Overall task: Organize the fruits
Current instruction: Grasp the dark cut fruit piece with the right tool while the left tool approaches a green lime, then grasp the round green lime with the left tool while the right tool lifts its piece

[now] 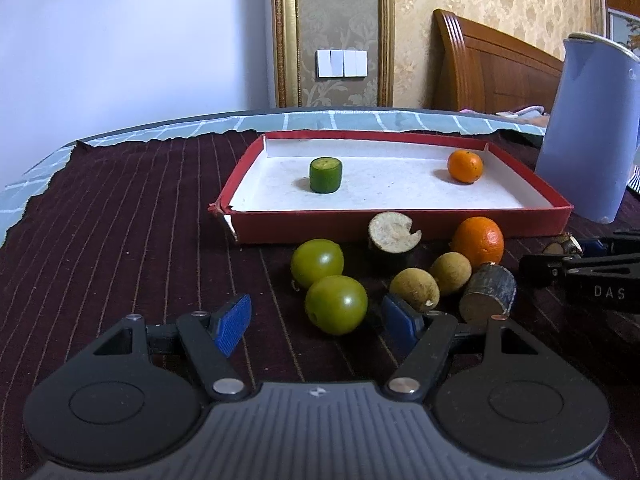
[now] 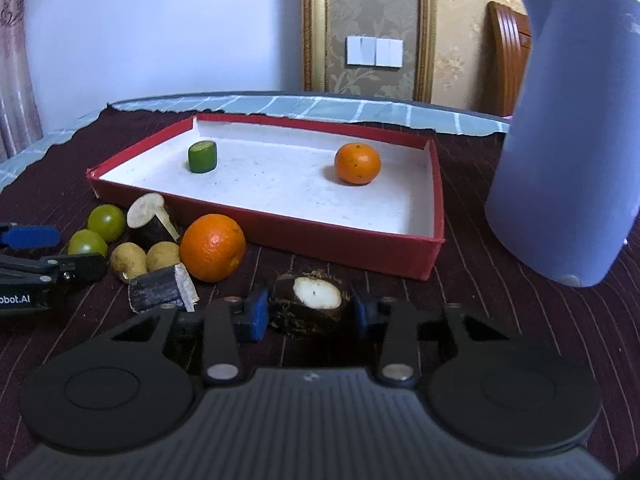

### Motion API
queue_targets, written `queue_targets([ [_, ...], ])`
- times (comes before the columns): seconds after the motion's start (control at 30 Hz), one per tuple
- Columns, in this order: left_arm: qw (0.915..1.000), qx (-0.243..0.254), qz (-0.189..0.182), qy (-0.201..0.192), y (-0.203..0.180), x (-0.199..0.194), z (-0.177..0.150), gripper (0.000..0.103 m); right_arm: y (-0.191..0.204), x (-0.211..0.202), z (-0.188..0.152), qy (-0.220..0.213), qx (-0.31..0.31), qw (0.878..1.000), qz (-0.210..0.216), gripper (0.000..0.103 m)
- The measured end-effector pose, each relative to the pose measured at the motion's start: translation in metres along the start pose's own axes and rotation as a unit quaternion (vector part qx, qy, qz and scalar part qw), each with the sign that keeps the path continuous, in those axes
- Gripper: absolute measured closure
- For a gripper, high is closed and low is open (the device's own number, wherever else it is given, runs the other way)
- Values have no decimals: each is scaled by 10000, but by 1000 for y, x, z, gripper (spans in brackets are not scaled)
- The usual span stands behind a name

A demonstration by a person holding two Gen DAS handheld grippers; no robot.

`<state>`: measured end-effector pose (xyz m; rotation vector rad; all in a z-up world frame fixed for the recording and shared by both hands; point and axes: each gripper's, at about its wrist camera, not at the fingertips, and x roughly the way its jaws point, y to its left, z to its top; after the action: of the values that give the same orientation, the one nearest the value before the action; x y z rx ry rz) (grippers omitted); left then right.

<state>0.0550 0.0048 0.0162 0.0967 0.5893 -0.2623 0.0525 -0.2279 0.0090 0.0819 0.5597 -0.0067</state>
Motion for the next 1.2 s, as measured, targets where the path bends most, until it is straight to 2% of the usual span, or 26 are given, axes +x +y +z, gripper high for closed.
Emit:
queue_targets([
  [0.1,10000,-45,-63,30,-2,2,1,31,-2,-5,-2,-63,88,9999,-12,65],
  [0.13,10000,-66,-41,22,-3,3,1,34,-2,-5,-3,-62,104,9999,13,65],
  [0.23,9998,-185,-31,120,-2,8,4,51,-2,-5,-5,-61,115,9999,33,65],
  [0.4,9993,-319,-121,160,0,12,5,70,-3,-6,-5,-95,175,9998,70,65],
  [0.93,9995,-285,-164,24,-2,-5,9,71,4,-15,-7,-209,284,9994,-68,65],
  [1.2,9998,-57,-155,-141,-17,-10,25,71,16,-26,0,-374,331,9987,-60,65],
])
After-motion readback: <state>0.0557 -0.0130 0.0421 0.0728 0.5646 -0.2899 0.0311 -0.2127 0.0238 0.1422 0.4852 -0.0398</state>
